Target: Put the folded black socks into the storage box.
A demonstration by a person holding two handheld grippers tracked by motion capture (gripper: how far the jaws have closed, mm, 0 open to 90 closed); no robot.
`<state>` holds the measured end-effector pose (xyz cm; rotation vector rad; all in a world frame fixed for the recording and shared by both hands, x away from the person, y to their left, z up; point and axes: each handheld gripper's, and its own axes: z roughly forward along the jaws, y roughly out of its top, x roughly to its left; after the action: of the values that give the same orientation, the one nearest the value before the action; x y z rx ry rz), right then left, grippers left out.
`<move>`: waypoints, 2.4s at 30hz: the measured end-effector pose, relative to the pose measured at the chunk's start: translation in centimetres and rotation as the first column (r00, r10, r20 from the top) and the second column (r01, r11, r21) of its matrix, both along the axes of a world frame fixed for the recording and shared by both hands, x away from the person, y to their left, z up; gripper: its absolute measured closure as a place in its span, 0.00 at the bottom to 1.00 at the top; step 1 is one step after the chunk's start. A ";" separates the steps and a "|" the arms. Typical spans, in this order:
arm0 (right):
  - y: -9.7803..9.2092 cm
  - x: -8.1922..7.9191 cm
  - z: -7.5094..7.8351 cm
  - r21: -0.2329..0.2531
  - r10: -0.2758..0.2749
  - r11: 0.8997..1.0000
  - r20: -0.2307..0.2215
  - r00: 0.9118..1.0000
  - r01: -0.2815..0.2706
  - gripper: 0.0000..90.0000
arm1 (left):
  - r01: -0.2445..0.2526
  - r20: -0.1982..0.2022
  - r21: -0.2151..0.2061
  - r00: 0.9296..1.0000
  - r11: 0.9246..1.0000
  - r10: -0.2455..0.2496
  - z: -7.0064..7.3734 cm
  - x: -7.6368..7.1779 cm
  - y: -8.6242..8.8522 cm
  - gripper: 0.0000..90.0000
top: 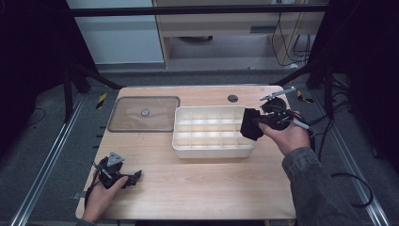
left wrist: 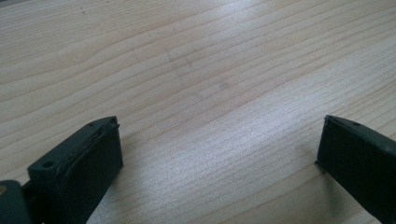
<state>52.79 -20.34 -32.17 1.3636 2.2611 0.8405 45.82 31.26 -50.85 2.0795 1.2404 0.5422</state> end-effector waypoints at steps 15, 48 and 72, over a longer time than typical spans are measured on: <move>-0.2 1.6 -0.6 -0.004 -0.015 1.000 -0.019 1.000 0.015 0.82 | 0.005 0.000 0.001 1.000 1.000 -0.005 0.0 0.0 0.0 0.00; 1.9 2.4 -3.6 -0.091 0.011 0.996 -0.080 0.997 -0.018 0.82 | 0.003 0.001 -0.001 1.000 1.000 -0.003 0.0 -0.1 0.0 0.00; 3.0 3.6 -5.5 -0.170 0.010 0.985 -0.122 0.993 -0.030 0.82 | 0.003 0.002 -0.002 1.000 1.000 -0.003 0.0 -0.1 0.0 0.00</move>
<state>56.38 -17.36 -37.69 1.3470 2.3797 0.5675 45.76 31.25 -50.87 2.0783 1.2363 0.5412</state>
